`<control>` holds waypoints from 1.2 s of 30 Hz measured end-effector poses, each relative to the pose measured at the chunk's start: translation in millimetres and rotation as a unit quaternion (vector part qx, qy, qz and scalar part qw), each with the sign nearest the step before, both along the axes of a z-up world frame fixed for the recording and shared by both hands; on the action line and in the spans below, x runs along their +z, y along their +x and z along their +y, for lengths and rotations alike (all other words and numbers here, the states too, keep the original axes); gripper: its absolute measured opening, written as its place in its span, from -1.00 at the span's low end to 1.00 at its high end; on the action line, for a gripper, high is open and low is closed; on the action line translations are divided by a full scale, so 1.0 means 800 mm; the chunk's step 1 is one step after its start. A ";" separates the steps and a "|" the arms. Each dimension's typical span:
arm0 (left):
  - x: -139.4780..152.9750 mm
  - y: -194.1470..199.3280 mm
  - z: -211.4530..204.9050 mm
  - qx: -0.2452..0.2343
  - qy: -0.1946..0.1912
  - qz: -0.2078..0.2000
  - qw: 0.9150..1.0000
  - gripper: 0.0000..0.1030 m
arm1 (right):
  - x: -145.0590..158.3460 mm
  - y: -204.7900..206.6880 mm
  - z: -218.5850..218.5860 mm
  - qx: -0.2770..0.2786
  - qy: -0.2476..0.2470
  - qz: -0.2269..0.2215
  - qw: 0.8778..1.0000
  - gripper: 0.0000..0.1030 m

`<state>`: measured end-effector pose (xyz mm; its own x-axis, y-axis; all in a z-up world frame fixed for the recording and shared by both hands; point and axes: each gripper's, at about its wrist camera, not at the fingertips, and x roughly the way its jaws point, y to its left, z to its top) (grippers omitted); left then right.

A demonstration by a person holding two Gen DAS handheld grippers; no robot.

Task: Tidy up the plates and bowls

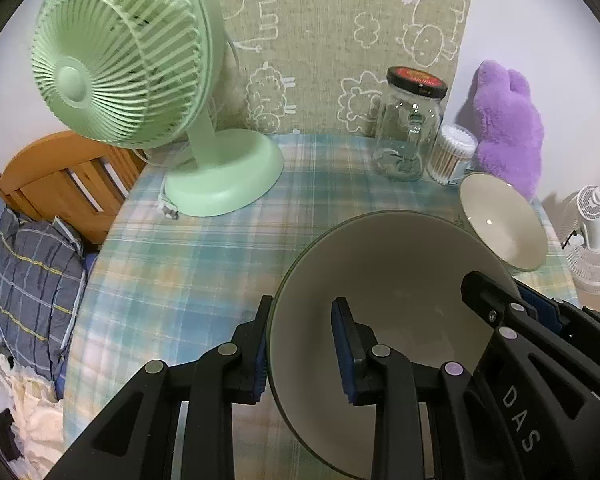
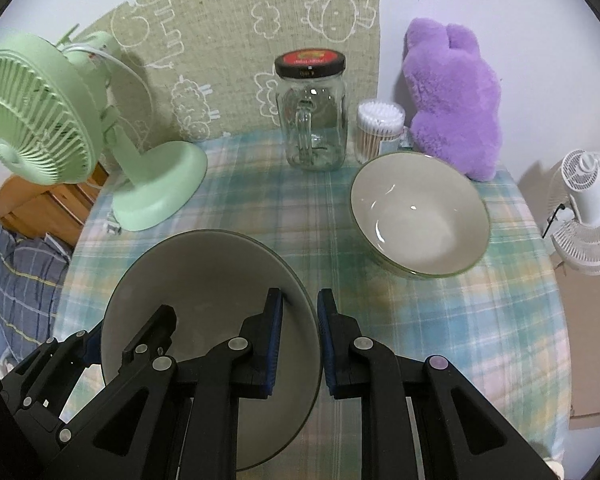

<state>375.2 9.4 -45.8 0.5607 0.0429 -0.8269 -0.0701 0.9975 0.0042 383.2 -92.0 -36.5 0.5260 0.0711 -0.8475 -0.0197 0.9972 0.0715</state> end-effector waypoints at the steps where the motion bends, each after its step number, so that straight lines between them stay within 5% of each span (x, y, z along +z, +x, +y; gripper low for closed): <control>1: 0.003 -0.004 0.001 0.000 0.000 -0.001 1.000 -0.48 | 0.004 -0.003 0.000 0.000 0.001 -0.001 1.000 -0.58; 17: 0.083 -0.081 -0.003 0.000 0.004 -0.036 0.999 -0.48 | 0.087 -0.081 -0.003 0.001 0.006 -0.036 0.999 -0.58; 36: 0.110 -0.195 -0.022 -0.022 -0.005 -0.032 0.999 -0.48 | 0.122 -0.200 -0.022 -0.009 -0.003 -0.050 0.999 -0.58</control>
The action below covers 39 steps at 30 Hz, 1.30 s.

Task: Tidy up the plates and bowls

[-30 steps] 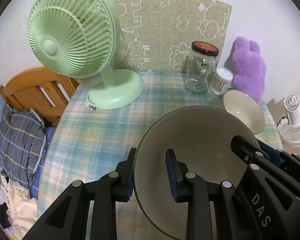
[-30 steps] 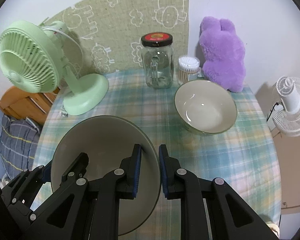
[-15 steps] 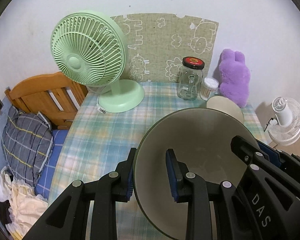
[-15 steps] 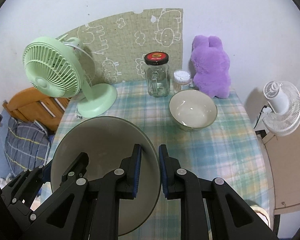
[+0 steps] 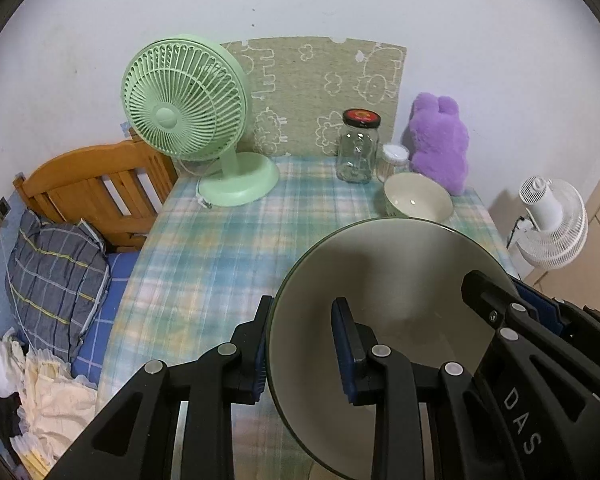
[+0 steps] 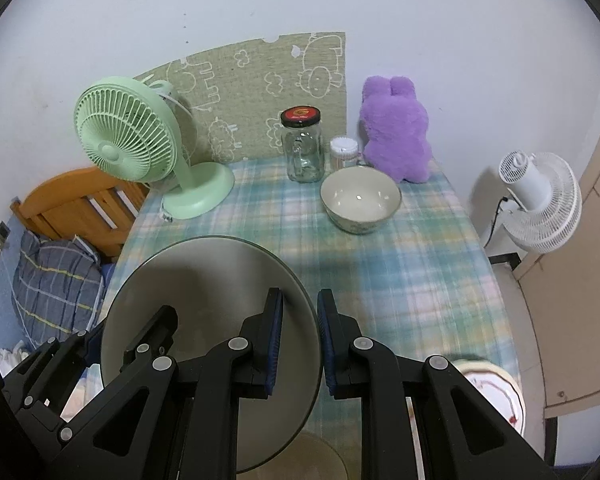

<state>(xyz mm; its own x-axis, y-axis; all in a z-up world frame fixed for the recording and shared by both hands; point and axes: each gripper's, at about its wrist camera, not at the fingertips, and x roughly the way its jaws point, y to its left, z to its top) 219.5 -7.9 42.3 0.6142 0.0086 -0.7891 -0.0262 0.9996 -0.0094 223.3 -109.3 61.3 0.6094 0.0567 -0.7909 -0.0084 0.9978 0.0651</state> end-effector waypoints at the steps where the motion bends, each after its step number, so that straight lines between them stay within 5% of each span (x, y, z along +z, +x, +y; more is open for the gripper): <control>1: -0.002 -0.006 -0.001 -0.001 -0.001 0.002 1.000 -0.48 | -0.001 -0.006 -0.001 -0.001 -0.001 0.000 1.000 -0.58; 21: -0.061 -0.084 -0.027 -0.039 0.000 0.037 0.999 -0.48 | -0.058 -0.100 -0.025 -0.024 -0.013 0.032 0.999 -0.58; 39: -0.108 -0.105 -0.027 -0.041 -0.006 0.084 0.996 -0.48 | -0.108 -0.121 -0.027 -0.024 -0.021 0.079 0.996 -0.58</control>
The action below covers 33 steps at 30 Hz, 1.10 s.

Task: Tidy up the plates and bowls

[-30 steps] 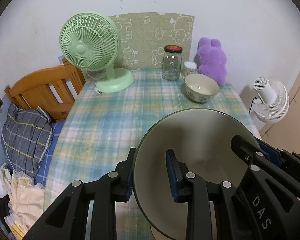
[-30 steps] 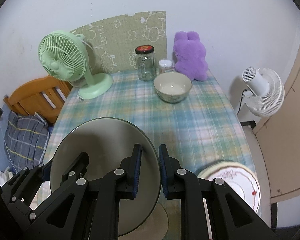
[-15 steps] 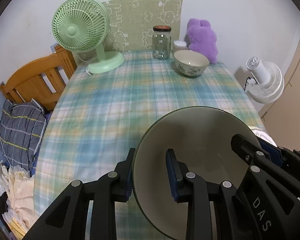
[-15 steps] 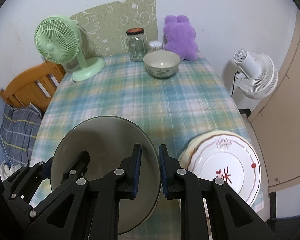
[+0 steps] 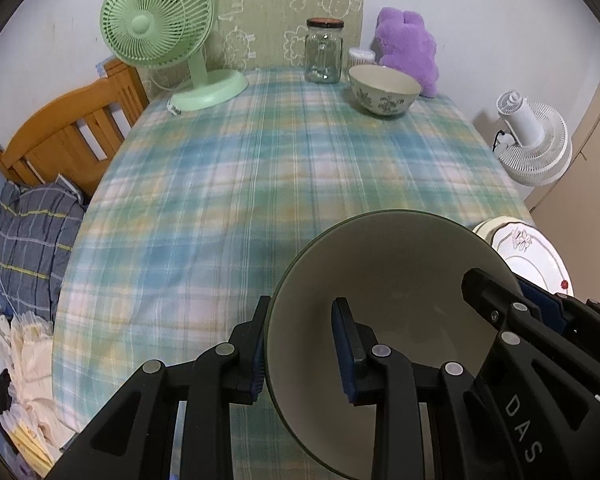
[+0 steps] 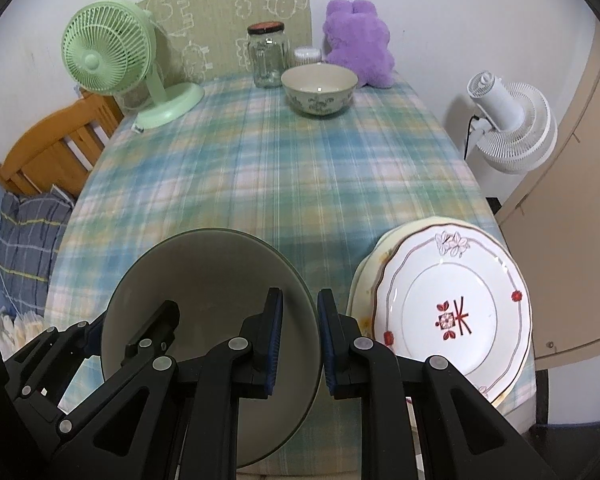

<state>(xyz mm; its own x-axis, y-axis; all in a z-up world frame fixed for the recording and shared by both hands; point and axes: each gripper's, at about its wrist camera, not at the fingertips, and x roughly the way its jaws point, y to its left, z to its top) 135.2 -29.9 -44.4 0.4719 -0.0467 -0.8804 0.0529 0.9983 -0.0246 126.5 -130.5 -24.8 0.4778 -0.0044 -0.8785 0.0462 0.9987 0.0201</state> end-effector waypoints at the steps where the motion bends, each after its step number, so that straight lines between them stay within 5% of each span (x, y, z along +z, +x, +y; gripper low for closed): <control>1: -0.002 0.000 0.000 0.001 0.000 0.003 1.000 -0.48 | -0.002 0.000 0.000 0.000 0.000 0.002 1.000 -0.58; 33: -0.040 0.008 0.003 0.008 -0.004 0.048 0.999 -0.48 | -0.040 0.010 0.003 0.002 0.004 0.036 0.999 -0.58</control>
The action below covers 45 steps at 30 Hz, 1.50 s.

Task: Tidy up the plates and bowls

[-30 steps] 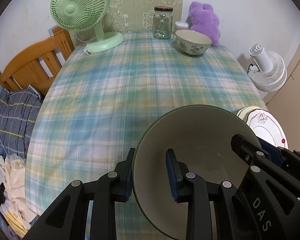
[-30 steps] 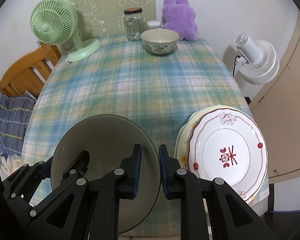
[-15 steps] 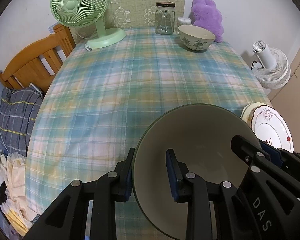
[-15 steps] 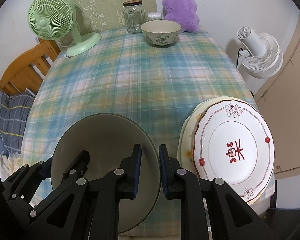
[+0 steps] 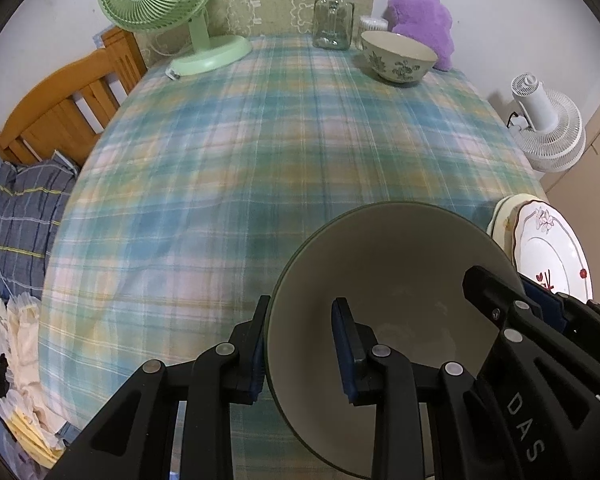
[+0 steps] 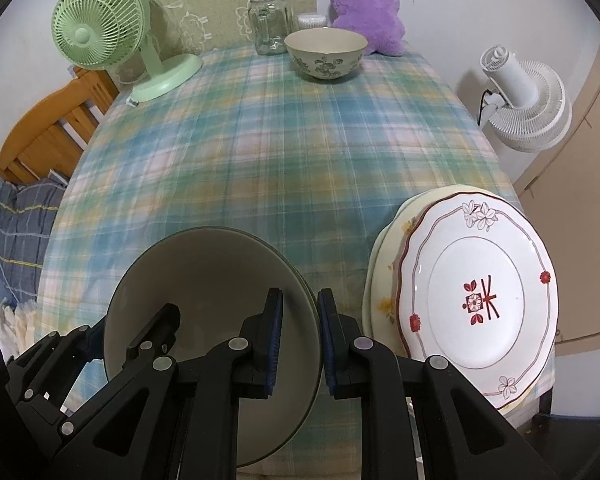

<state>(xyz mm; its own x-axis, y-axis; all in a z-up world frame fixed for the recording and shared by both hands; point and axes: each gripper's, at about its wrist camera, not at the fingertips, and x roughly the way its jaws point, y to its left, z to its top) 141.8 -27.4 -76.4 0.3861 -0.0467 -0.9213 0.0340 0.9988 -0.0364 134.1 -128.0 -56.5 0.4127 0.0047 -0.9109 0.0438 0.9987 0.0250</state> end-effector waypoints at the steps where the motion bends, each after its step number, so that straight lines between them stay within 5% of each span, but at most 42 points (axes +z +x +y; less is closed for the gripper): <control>1: -0.002 0.000 -0.001 0.000 -0.001 0.002 1.000 -0.47 | -0.001 0.000 0.000 -0.001 -0.002 0.001 1.000 -0.58; 9: -0.004 0.000 -0.001 0.000 0.002 -0.008 1.000 -0.44 | -0.009 -0.001 -0.004 -0.006 0.002 -0.001 1.000 -0.59; 14: -0.005 -0.001 -0.003 -0.006 -0.005 0.000 1.000 -0.16 | -0.012 -0.001 -0.005 -0.006 0.010 0.004 1.000 -0.58; 16: -0.005 -0.001 -0.003 -0.011 -0.008 0.008 1.000 -0.11 | -0.013 -0.001 -0.007 -0.004 0.026 0.011 1.000 -0.43; 22: 0.007 -0.001 0.000 -0.011 -0.017 0.002 1.000 0.49 | 0.000 -0.002 -0.002 0.011 0.020 0.007 1.000 0.14; 45: 0.102 0.048 -0.014 0.007 -0.018 -0.075 0.997 0.51 | 0.094 0.046 -0.012 0.037 0.009 -0.067 0.997 0.46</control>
